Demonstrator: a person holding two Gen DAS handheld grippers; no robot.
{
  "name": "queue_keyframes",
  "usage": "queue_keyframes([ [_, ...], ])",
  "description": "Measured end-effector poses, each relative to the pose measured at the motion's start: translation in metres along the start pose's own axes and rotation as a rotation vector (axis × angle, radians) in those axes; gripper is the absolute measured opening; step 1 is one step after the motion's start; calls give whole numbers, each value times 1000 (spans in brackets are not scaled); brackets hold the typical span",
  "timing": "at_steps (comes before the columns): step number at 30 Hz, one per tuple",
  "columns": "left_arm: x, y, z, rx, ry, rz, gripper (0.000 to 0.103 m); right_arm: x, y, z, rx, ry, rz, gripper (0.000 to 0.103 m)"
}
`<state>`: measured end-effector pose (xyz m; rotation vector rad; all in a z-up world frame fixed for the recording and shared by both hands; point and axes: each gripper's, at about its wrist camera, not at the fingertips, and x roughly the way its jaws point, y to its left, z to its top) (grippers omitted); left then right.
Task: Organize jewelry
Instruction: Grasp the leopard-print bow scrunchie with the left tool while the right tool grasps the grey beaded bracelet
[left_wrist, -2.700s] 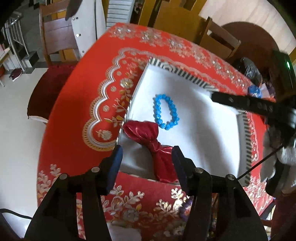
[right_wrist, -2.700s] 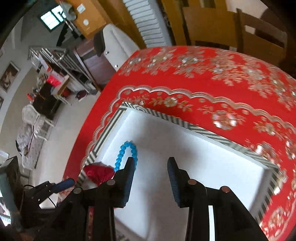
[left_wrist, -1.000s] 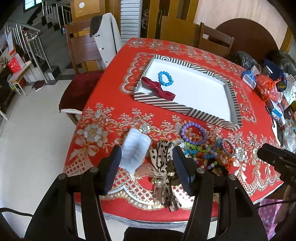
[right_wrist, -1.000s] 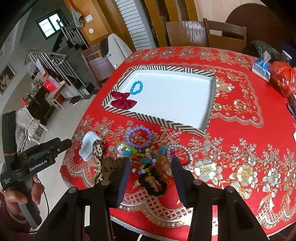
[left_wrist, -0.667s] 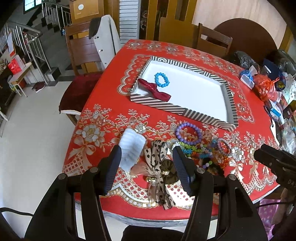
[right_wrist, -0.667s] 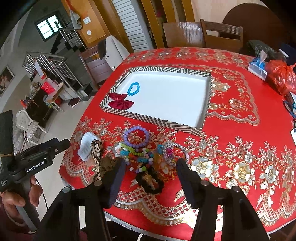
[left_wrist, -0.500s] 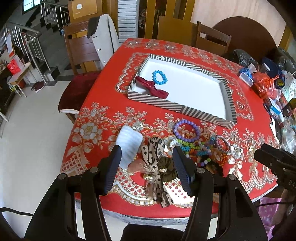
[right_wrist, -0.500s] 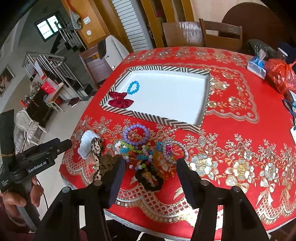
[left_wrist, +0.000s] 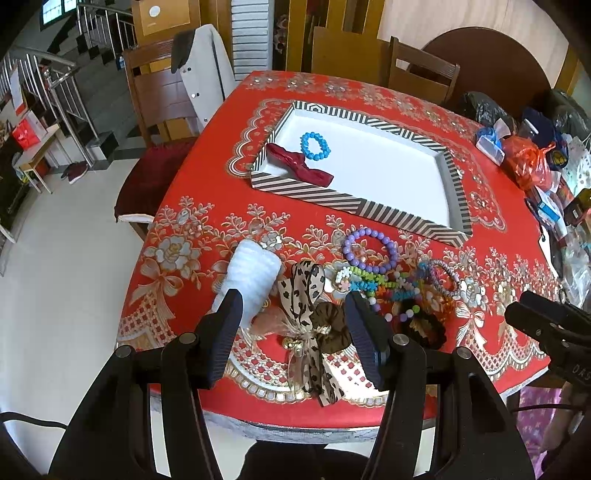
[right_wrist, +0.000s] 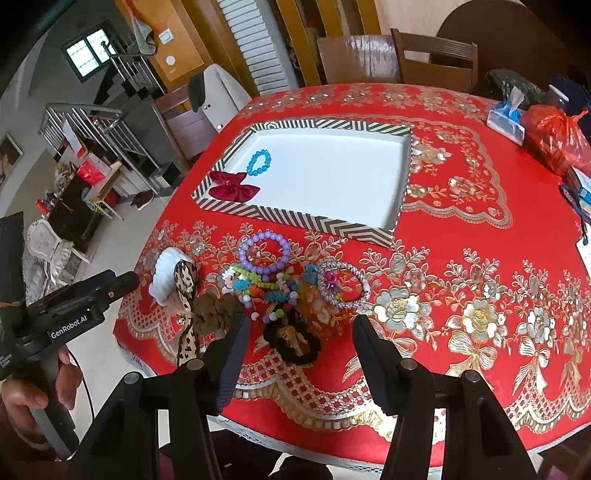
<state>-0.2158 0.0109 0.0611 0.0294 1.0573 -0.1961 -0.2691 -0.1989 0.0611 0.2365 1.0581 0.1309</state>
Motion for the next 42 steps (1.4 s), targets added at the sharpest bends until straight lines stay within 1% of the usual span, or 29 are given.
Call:
queue_keyframes([
  [3, -2, 9, -1, -30, 2, -38, 57, 0, -1, -1, -6, 1, -4, 55],
  [7, 0, 33, -3, -91, 34, -75, 57, 3, -7, -6, 5, 8, -2, 55],
  [12, 5, 56, -10, -152, 67, -73, 57, 9, -13, -11, 19, 30, 3, 55],
  [14, 6, 58, -12, -159, 80, -80, 57, 11, -15, -13, 21, 36, 8, 55],
  [17, 12, 54, -17, -147, 111, -110, 57, 15, -15, -13, 18, 43, 16, 55],
  [21, 20, 41, -22, -121, 135, -124, 57, 22, -17, -14, 20, 47, 29, 55],
  [24, 31, 30, -25, -88, 164, -134, 57, 25, -20, -13, 21, 33, 34, 55],
  [28, 42, 19, -26, -65, 188, -139, 57, 34, -32, -2, 24, 12, 11, 55],
  [31, 47, 17, -25, -61, 200, -140, 57, 44, -37, 7, 1, 10, -1, 49],
  [33, 51, 17, -24, -64, 207, -139, 57, 53, -39, 11, -19, 22, -26, 41],
  [35, 53, 18, -23, -72, 207, -136, 57, 63, -42, 16, -27, 39, -47, 38],
  [37, 53, 20, -22, -78, 207, -132, 57, 66, -45, 18, -14, 48, -39, 38],
  [42, 53, 23, -18, -79, 195, -95, 57, 61, -40, 22, -21, 33, -24, 38],
])
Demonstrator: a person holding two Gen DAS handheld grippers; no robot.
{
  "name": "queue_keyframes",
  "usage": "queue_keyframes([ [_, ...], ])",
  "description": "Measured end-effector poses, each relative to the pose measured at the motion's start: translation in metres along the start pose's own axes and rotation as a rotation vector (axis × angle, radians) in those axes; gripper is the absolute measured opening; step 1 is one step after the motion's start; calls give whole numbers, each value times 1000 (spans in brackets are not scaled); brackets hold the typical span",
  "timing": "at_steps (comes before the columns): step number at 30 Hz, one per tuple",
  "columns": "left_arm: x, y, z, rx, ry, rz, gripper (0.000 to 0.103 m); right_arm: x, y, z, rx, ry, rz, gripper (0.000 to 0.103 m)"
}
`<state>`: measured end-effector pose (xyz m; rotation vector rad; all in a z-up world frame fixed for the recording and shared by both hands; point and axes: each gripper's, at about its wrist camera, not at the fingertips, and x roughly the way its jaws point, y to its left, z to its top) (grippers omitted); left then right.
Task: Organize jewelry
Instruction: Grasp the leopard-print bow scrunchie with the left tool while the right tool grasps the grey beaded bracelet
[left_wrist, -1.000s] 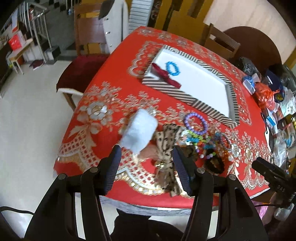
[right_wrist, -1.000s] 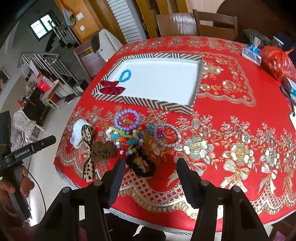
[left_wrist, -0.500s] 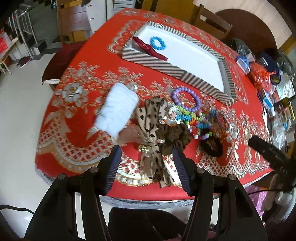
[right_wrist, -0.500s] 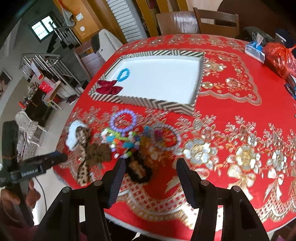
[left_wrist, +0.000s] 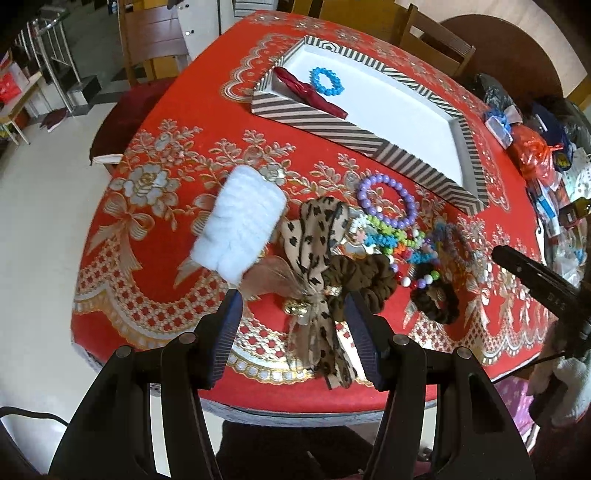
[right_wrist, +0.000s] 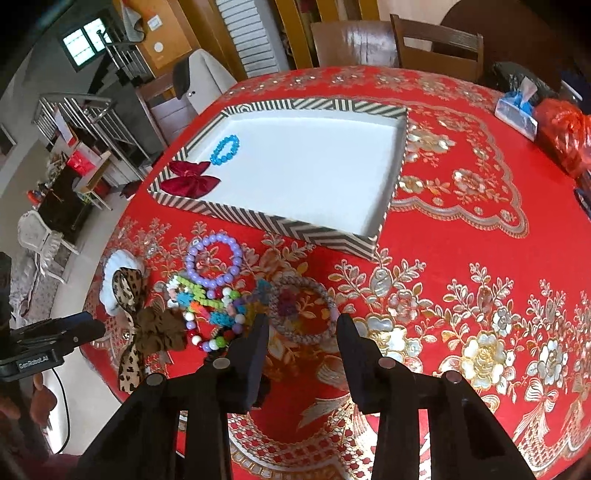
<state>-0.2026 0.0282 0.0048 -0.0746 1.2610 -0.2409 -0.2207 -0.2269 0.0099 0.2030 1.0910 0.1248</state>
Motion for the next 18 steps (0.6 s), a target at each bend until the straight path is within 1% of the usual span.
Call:
queue_keyframes([
  [6, 1, -5, 4, 18, -6, 13, 57, 0, 0, 5, 0, 3, 7, 38],
  [12, 10, -8, 4, 23, 21, 10, 57, 14, -6, 7, -12, 34, -5, 38],
  [15, 16, -7, 5, 16, 41, -12, 57, 22, -9, 9, -25, 46, -7, 38],
  [16, 18, -8, 5, 16, 45, -18, 59, 26, -10, 11, -31, 51, -10, 38],
  [17, 21, -8, 5, 18, 49, -24, 63, 29, -11, 11, -34, 56, -11, 38],
  [18, 24, -9, 6, 16, 56, -31, 65, 33, -11, 13, -40, 64, -13, 38],
])
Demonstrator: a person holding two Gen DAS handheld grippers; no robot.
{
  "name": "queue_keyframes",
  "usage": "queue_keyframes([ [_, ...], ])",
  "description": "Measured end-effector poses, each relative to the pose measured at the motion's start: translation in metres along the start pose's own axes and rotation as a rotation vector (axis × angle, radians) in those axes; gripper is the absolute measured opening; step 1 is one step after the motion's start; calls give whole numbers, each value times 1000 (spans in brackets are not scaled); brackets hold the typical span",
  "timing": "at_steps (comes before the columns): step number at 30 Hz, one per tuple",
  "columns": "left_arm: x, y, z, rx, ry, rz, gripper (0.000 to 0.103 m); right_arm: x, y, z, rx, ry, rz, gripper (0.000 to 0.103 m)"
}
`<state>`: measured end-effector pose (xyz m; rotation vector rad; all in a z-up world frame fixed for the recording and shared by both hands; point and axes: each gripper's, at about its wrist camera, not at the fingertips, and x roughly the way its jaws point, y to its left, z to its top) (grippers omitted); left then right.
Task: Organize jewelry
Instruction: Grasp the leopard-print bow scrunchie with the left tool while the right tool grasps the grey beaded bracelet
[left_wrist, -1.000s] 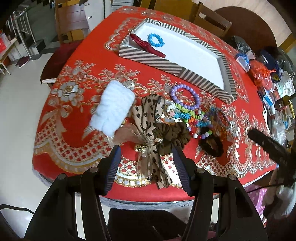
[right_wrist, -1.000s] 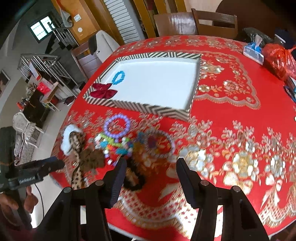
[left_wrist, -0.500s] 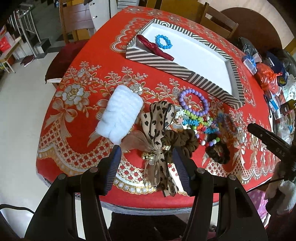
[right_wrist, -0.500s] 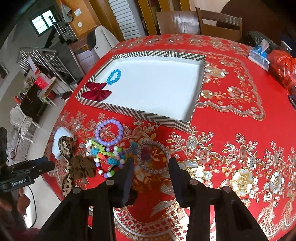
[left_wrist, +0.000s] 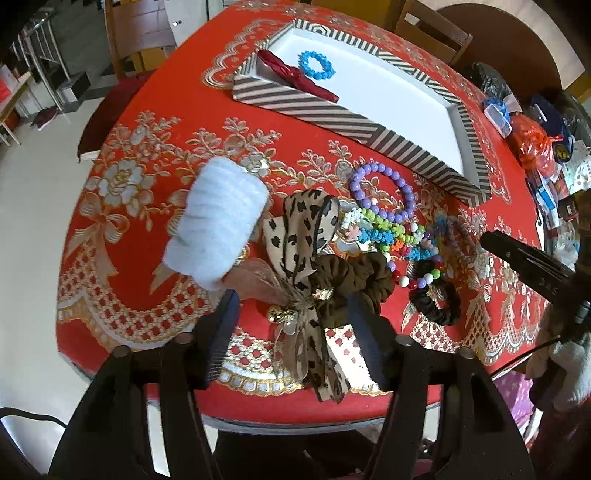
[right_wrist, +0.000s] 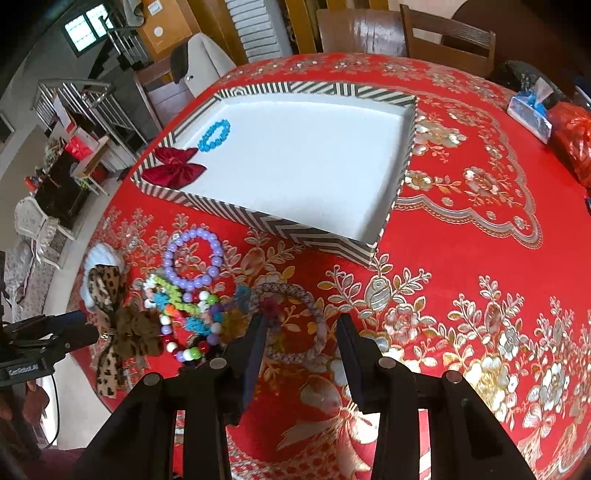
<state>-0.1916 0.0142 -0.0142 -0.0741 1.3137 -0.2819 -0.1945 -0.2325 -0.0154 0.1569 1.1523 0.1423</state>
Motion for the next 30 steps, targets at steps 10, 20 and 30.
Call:
queue_keyframes([
  [10, 26, -7, 7, 27, 57, 5, 67, 33, 7, 10, -89, 51, -83, 23],
  [20, 35, -11, 15, 70, 50, 9, 17, 33, 1, 8, -70, 20, -104, 6],
  [30, -9, -9, 31, 71, -10, -82, 15, -24, -14, 13, 55, -98, 19, 6],
])
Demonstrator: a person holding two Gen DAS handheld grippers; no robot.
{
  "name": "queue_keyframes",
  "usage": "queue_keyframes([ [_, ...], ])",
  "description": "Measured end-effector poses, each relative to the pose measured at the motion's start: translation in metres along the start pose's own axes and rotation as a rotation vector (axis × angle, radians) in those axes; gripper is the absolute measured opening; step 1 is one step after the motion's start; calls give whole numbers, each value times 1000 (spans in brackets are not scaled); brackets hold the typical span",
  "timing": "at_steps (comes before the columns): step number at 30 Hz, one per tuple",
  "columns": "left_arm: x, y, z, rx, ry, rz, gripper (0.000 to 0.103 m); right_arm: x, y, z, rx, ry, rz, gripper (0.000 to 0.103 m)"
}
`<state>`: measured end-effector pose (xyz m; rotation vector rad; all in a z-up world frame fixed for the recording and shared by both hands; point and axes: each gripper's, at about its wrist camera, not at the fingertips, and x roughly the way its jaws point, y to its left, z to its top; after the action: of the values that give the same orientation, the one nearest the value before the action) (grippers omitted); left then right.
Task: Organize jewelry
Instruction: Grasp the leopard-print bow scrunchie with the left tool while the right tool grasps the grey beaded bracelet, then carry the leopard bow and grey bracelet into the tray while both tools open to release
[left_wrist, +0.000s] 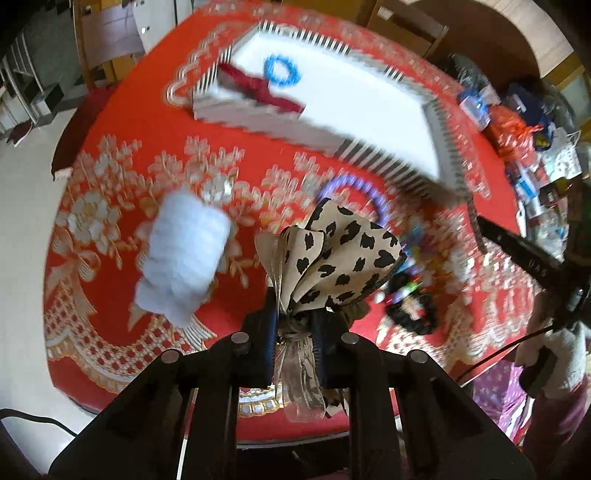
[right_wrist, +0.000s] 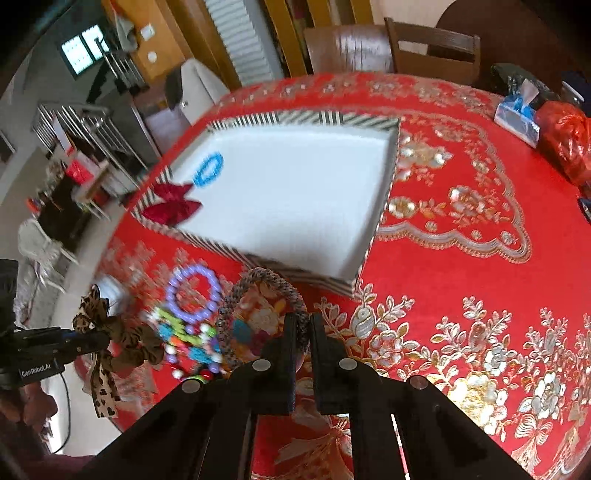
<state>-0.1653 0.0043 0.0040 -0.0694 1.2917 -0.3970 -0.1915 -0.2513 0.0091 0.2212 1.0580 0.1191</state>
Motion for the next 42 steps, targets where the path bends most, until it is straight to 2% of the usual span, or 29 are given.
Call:
queue_keyframes([
  [9, -49, -21, 35, 50, -130, 2, 15, -33, 17, 25, -31, -90, 13, 6],
  [20, -46, -39, 100, 100, -217, 51, 15, -19, 22, 63, -57, -87, -6, 6],
  [31, -18, -38, 163, 132, -200, 52, 15, 31, 29, 98, -44, -32, 2, 6],
  [37, 11, -27, 213, 123, -129, 7, 15, 67, 37, 117, -33, 20, 16, 6],
  [42, 31, -16, 249, 94, -112, -8, 15, 97, 51, 132, -53, 61, 23, 6],
])
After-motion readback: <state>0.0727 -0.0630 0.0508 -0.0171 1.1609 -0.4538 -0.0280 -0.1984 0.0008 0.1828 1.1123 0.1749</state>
